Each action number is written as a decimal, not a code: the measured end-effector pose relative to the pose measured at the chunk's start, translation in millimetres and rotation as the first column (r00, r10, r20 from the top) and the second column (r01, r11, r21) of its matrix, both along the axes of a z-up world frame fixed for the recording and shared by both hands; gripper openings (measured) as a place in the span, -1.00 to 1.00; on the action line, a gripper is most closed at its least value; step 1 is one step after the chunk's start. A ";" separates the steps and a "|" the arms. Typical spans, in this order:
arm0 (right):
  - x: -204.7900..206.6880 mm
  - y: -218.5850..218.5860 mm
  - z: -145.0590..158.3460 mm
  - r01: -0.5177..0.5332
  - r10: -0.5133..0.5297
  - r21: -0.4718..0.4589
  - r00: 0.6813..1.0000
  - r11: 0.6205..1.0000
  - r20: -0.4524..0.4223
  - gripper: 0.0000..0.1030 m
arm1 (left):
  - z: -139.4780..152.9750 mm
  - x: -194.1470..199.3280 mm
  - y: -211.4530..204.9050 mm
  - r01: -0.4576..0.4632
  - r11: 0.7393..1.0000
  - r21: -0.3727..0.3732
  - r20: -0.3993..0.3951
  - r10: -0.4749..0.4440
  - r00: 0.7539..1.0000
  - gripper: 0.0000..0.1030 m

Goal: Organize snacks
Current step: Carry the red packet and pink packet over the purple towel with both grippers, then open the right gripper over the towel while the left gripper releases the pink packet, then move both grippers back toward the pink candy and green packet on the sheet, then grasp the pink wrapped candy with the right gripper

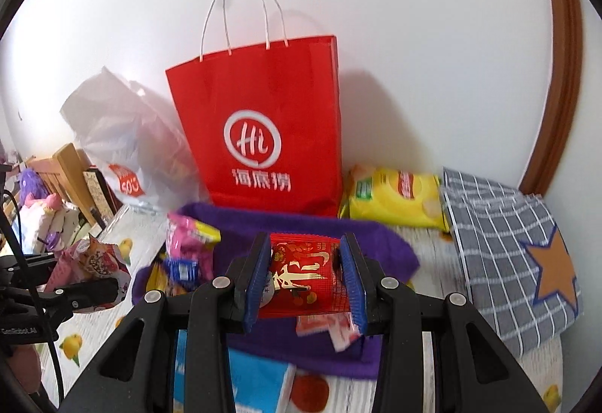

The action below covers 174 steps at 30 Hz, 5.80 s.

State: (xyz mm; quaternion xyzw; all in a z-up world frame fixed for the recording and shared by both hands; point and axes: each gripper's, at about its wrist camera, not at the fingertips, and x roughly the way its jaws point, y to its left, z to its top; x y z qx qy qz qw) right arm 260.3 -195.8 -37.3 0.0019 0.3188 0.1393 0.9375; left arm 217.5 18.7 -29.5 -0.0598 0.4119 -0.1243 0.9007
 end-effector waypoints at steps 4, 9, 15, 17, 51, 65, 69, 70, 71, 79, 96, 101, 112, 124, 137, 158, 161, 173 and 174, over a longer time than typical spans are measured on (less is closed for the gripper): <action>14.9 5.3 2.1 -0.006 0.006 0.006 1.000 1.000 0.004 -0.26 | 4.1 19.4 3.5 -0.015 1.000 0.000 0.012 0.015 1.000 -0.22; 26.4 7.8 1.5 -0.012 0.011 0.024 1.000 1.000 0.024 -0.26 | 3.8 38.7 4.1 -0.041 0.999 0.015 0.023 0.041 0.999 -0.22; 44.3 6.2 -18.5 -0.010 0.011 0.050 1.000 0.999 -0.019 -0.26 | -0.3 63.6 5.4 -0.053 0.998 0.014 0.019 0.053 0.998 -0.22; 47.9 5.7 -22.1 -0.006 0.007 0.037 1.000 0.999 -0.024 -0.26 | 1.5 74.5 6.7 -0.059 0.998 0.017 0.025 0.058 0.998 -0.22; 86.3 3.4 -82.0 -0.048 0.036 -0.052 0.980 0.997 -0.197 -0.26 | -47.3 123.2 29.3 -0.099 0.995 0.024 -0.127 0.101 0.987 -0.22; 93.0 11.0 -98.7 -0.074 0.045 -0.104 0.967 0.992 -0.252 -0.25 | -60.9 127.5 15.7 -0.055 0.997 0.062 -0.181 0.065 0.981 -0.22; 95.2 11.1 -102.6 -0.071 0.038 -0.111 0.962 0.991 -0.271 -0.25 | -65.7 128.8 11.9 -0.047 0.996 0.071 -0.200 0.061 0.978 -0.22; 95.6 11.2 -102.7 -0.071 0.038 -0.114 0.962 0.991 -0.271 -0.25 | -66.5 129.0 11.3 -0.046 0.996 0.075 -0.202 0.061 0.978 -0.22; 95.7 11.8 -103.0 -0.072 0.038 -0.117 0.962 0.990 -0.272 -0.25 | -66.9 128.8 10.7 -0.047 0.996 0.077 -0.202 0.062 0.977 -0.22; 96.3 12.2 -104.3 -0.073 0.040 -0.112 0.960 0.991 -0.276 -0.25 | -69.7 129.7 8.3 -0.036 0.995 0.090 -0.214 0.054 0.975 -0.21; 80.2 17.1 -74.4 -0.067 0.048 -0.089 0.979 0.994 -0.199 0.19 | -63.7 126.9 6.8 -0.027 0.997 0.078 -0.211 0.043 0.977 -0.16; 74.1 19.8 -64.9 -0.067 0.049 -0.093 0.981 0.993 -0.188 0.20 | -54.9 122.8 6.8 -0.028 0.998 0.058 -0.207 0.039 0.978 0.17; 39.3 16.7 -25.4 0.033 -0.045 -0.101 0.992 0.994 -0.118 0.47 | -8.5 89.0 3.9 -0.031 0.998 0.055 -0.089 0.036 0.995 0.22; -56.1 24.1 7.0 0.019 -0.019 -0.068 1.000 0.997 -0.002 0.47 | 18.6 13.0 -2.1 -0.055 0.994 0.090 -0.009 0.057 0.998 0.22; -143.3 28.2 -43.9 -0.039 0.030 -0.066 0.991 0.997 -0.127 0.47 | -13.1 -73.6 47.9 -0.184 0.981 0.069 -0.064 0.188 0.980 0.22; -164.4 45.5 -138.8 -0.304 0.261 -0.030 0.862 0.952 -0.435 -0.10 | -56.4 -125.0 56.4 -0.154 0.988 0.034 -0.128 0.157 0.979 0.27; -163.0 54.0 -146.9 -0.343 0.270 -0.086 0.850 0.935 -0.452 -0.10 | -61.9 -121.4 52.9 -0.144 0.989 0.035 -0.144 0.147 0.978 0.27; -160.0 35.9 -155.2 -0.273 0.216 -0.109 0.905 0.956 -0.367 -0.36 | -83.3 -119.1 36.8 -0.100 0.993 0.056 -0.189 0.109 0.976 0.27; -160.5 29.0 -152.9 -0.251 0.200 -0.103 0.914 0.963 -0.354 -0.41 | -84.9 -119.8 35.9 -0.097 0.994 0.056 -0.193 0.106 0.975 0.27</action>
